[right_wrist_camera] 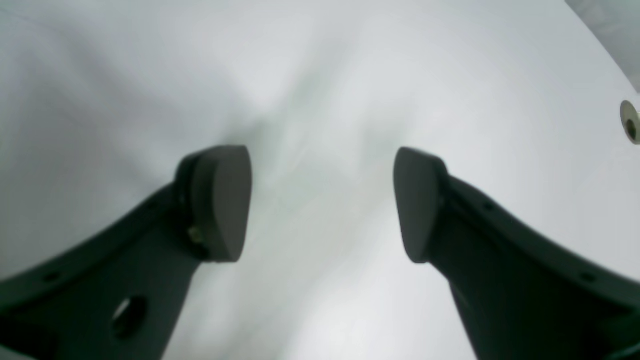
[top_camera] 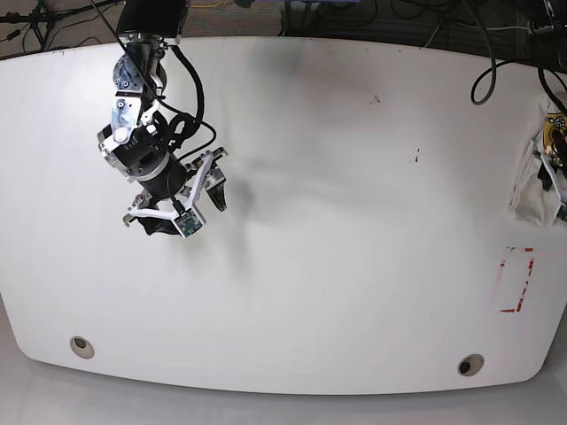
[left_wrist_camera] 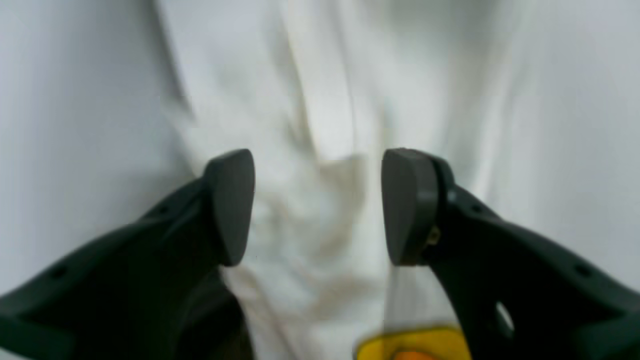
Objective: Fold the T-shirt properly
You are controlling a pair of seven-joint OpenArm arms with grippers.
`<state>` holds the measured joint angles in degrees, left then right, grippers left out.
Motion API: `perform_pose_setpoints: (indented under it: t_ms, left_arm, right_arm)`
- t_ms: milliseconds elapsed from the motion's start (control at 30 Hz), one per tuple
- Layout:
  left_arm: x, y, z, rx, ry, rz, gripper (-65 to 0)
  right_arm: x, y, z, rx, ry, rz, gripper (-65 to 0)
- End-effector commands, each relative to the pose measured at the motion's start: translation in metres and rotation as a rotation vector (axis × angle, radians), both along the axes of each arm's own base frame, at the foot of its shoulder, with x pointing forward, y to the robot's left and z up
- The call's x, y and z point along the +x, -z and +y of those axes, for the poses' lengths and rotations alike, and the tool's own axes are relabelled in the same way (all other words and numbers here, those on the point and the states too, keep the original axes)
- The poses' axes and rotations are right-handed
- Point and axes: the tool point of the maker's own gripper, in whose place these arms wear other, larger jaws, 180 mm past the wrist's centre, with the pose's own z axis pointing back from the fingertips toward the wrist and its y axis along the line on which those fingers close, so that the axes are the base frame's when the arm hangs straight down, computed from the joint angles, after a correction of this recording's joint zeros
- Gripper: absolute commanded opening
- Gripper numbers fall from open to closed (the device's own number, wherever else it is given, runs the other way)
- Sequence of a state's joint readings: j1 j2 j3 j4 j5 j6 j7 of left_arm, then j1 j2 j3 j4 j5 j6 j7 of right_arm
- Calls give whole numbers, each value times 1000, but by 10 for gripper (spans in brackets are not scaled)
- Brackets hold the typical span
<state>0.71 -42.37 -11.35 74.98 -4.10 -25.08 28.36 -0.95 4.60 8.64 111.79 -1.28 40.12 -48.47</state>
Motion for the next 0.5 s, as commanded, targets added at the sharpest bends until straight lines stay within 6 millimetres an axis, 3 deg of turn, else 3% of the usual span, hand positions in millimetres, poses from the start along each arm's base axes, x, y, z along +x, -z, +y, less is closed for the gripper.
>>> perform_pose_setpoints:
  t_ms: [0, 300, 467]
  left_arm:
    - [20, -45, -7, 32, 29, -94, -279]
    - [49, -90, -116, -74, 173, -364, -282]
    - [46, -99, -160, -167, 170, -553, -282]
  right_arm:
    - [10, -24, 0, 35, -4, -98, -220]
    - [10, -32, -13, 164, 54, -237, -220]
    - [2, -31, -31, 230, 136, -319, -220]
